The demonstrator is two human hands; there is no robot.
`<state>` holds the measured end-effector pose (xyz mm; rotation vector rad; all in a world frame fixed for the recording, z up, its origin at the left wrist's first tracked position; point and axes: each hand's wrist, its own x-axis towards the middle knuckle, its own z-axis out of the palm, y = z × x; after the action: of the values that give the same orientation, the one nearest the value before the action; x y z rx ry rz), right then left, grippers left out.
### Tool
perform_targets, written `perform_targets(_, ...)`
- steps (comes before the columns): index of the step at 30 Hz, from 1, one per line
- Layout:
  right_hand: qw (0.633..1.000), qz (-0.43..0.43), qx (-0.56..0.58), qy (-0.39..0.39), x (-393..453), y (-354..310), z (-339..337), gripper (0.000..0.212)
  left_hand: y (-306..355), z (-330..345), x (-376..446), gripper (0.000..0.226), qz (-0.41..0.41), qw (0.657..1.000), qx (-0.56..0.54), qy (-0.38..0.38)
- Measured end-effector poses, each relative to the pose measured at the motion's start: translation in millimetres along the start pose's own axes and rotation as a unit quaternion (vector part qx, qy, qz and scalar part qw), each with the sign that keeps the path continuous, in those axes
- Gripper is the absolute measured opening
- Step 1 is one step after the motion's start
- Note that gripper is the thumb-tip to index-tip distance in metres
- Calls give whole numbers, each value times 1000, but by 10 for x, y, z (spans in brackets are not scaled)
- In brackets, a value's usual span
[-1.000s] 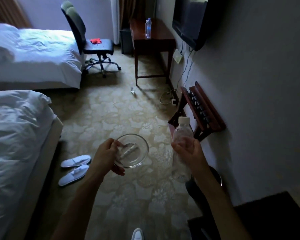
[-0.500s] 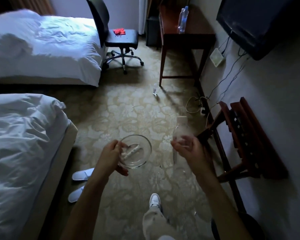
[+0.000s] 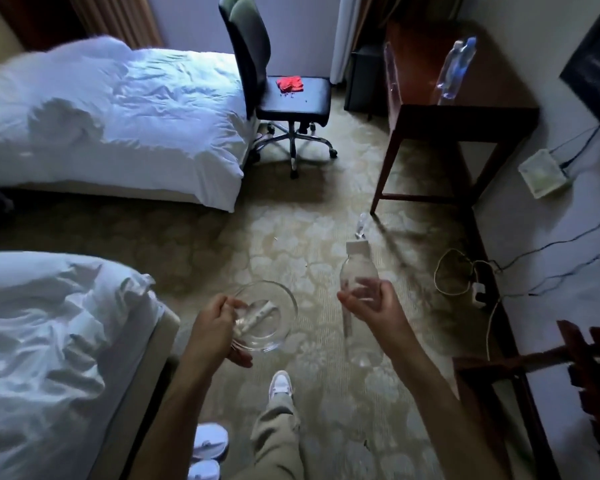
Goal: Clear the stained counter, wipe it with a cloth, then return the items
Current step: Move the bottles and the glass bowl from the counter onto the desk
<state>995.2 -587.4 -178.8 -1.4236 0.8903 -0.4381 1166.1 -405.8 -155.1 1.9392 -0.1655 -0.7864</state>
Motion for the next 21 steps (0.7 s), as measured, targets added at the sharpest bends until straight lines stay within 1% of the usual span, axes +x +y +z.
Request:
perform_targets(4, 999, 25, -19, 21, 985, -269, 183, 60, 503, 71, 1178, 28, -21, 999, 25, -32)
perform_targets(8, 998, 4, -31, 60, 1932, -824, 114, 61, 1288, 234, 2237, 28, 13, 996, 61, -68)
perform_targets(10, 996, 2, -22, 92, 2370, -1026, 41, 59, 1667, 371, 2752, 28, 35, 992, 77, -88)
perform_targets(13, 993, 22, -5, 117, 3059, -1066, -73, 57, 2128, 683, 3505, 28, 52, 989, 79, -115)
perform_targets(17, 987, 58, 18, 147, 4171, -917, -158, 65, 2576, 1186, 4484, 28, 41, 985, 85, -144)
perform_targets(20, 987, 77, 30, 134, 5173, -1068, -214, 67, 3005, 1469, 5169, 29, 20, 987, 87, -134)
perform_targets(21, 989, 70, 32, 127, 5497, -1194, -238, 68, 3175, 1533, 5394, 29, 21, 986, 90, -137)
